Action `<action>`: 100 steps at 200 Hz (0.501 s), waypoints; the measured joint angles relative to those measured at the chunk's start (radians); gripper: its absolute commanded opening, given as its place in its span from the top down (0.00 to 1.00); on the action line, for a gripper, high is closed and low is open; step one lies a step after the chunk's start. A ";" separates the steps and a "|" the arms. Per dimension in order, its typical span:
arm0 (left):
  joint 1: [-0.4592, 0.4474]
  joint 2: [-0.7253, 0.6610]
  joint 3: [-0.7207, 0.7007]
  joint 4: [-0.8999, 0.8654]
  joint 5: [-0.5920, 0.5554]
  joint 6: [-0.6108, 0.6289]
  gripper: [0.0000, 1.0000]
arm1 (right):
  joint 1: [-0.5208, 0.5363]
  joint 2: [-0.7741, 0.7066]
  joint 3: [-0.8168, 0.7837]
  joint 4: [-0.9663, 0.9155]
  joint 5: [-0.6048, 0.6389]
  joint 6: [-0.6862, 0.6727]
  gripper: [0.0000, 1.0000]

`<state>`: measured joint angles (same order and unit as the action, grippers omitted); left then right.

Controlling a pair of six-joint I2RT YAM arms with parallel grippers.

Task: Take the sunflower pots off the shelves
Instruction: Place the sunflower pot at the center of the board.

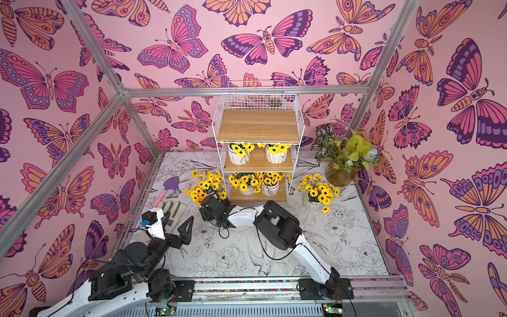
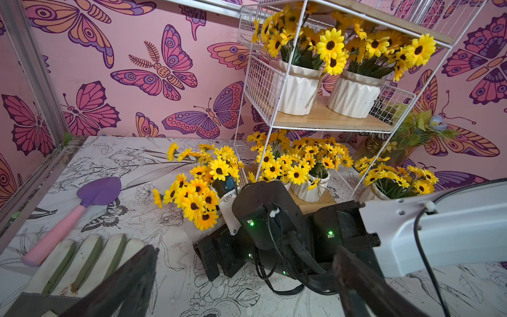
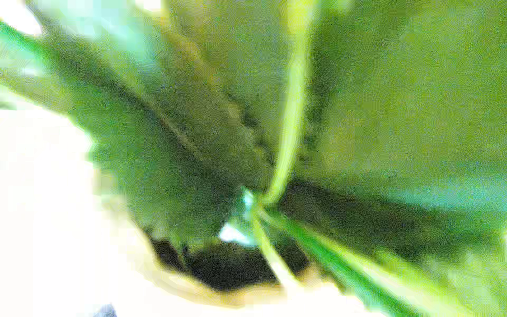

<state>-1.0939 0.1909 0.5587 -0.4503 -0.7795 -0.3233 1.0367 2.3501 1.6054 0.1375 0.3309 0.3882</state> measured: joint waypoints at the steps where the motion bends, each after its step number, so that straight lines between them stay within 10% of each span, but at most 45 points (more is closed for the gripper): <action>1: 0.000 0.000 0.000 0.000 0.000 0.000 0.00 | 0.000 0.000 0.000 0.002 -0.001 0.000 0.01; 100: 0.000 -0.026 -0.006 0.000 -0.047 -0.004 0.00 | 0.023 0.002 -0.214 0.455 -0.049 -0.113 0.01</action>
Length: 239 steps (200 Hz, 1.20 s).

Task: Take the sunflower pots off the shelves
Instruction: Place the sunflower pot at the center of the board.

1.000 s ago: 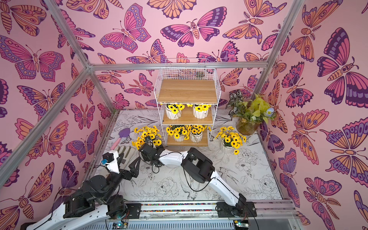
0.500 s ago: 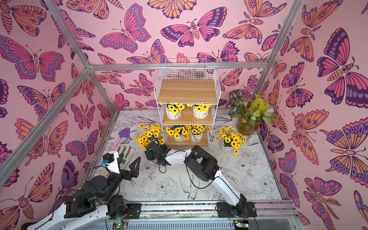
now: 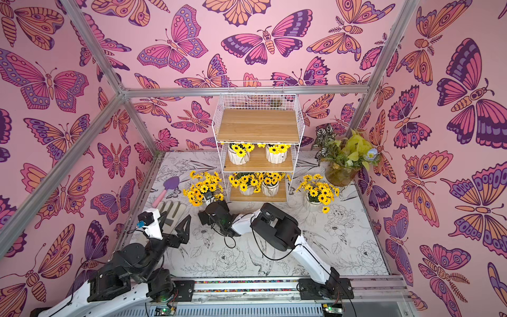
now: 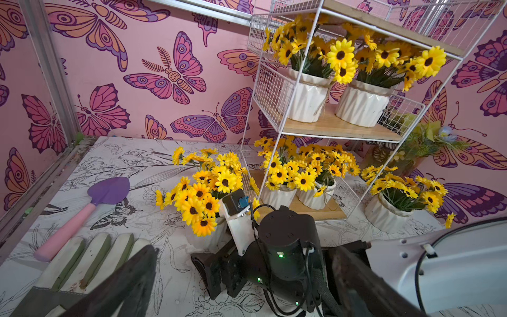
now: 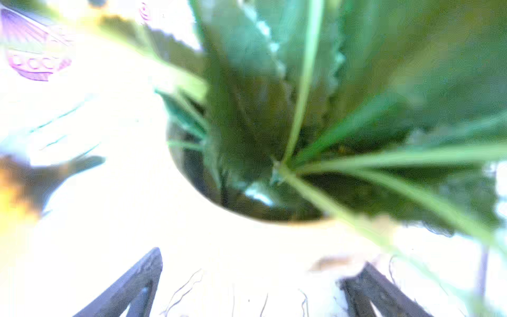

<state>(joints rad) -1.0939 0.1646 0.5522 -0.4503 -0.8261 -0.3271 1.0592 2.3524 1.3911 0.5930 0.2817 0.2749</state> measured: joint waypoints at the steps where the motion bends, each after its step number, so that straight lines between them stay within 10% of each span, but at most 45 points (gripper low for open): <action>1: 0.000 0.000 0.000 0.000 -0.001 0.000 0.00 | 0.000 0.000 -0.005 0.008 -0.003 -0.005 0.01; 127: 0.000 0.035 -0.002 -0.030 -0.022 -0.006 0.00 | 0.054 -0.208 -0.299 0.124 -0.165 -0.220 0.01; 239: 0.000 0.394 0.036 0.271 0.069 0.142 0.00 | 0.126 -1.035 -0.535 -0.464 0.193 -0.146 0.01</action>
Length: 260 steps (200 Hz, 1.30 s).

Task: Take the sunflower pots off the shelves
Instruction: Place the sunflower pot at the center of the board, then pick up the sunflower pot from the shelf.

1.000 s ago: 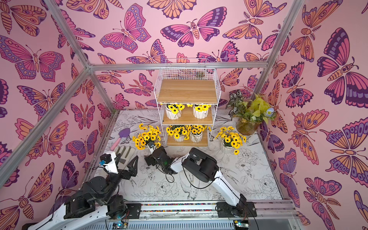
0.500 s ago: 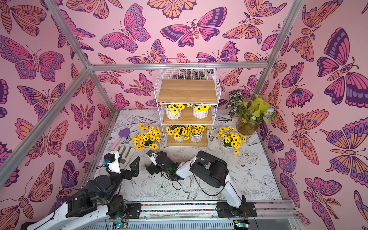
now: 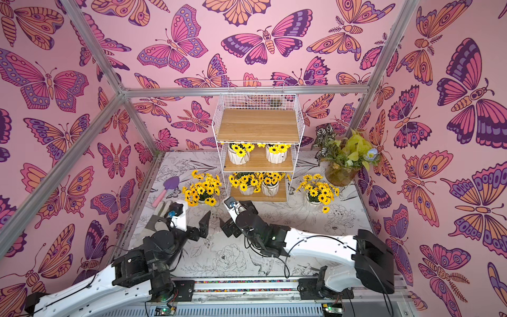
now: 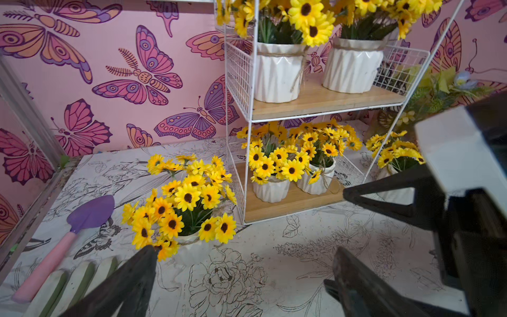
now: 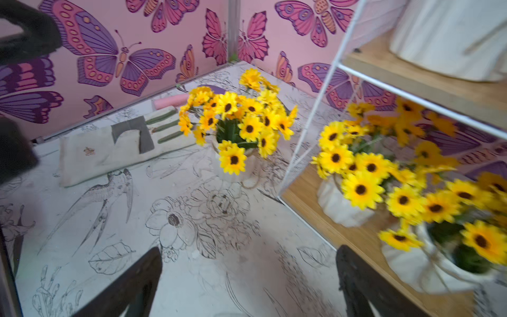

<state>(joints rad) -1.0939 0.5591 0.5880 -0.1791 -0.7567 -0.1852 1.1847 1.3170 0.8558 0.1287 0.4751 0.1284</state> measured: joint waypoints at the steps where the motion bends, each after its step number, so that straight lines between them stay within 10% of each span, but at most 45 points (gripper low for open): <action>1: 0.000 0.005 0.003 0.003 0.001 0.002 0.00 | 0.000 -0.008 -0.002 -0.008 0.005 0.003 0.01; 102: 0.007 0.544 0.309 0.336 0.185 0.145 0.00 | -0.010 -0.482 -0.045 -0.525 0.349 0.125 0.01; 260: 0.199 1.079 0.546 0.599 0.638 0.143 0.00 | -0.321 -0.597 0.026 -0.788 0.210 0.171 0.01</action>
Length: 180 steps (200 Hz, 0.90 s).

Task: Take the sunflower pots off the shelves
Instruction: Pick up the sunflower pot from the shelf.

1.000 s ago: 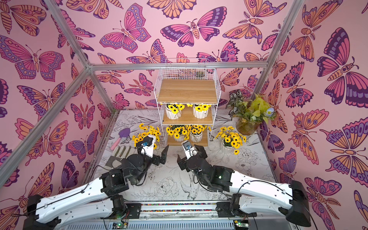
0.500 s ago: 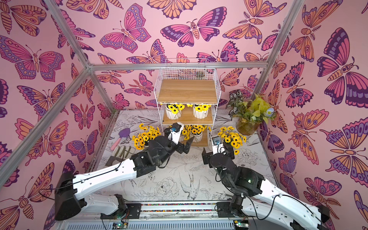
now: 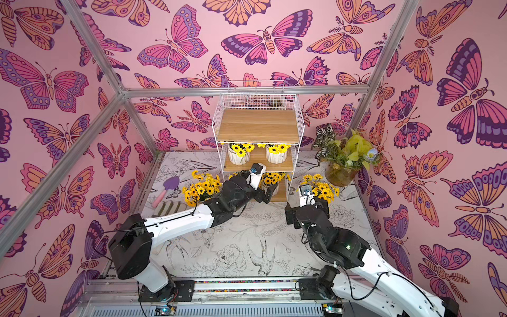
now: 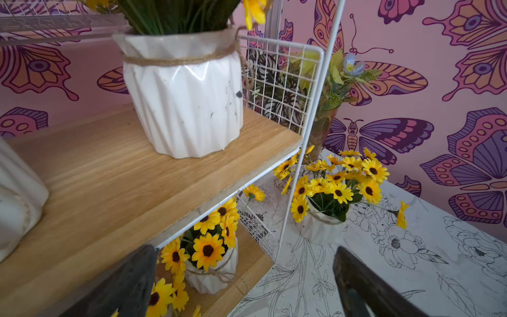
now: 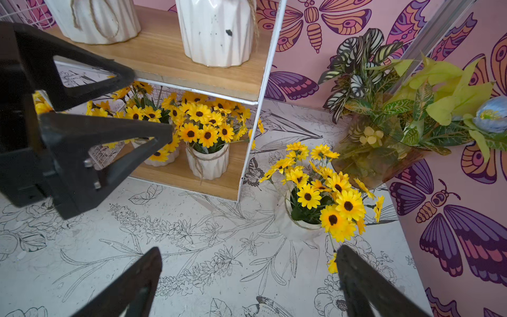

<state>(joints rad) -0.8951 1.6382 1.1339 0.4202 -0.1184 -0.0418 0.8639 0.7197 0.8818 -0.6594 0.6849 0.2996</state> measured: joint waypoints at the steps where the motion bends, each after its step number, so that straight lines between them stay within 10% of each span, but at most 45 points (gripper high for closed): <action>1: 0.000 0.000 0.000 0.001 0.000 0.000 0.00 | -0.001 0.000 0.000 0.000 -0.001 0.000 0.01; 180: 0.054 0.303 0.275 0.250 0.053 0.053 0.00 | -0.085 0.030 -0.023 -0.001 -0.102 0.041 0.01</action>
<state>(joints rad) -0.8410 1.9408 1.4090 0.6701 -0.0650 0.0113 0.7784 0.7498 0.8585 -0.6601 0.5831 0.3408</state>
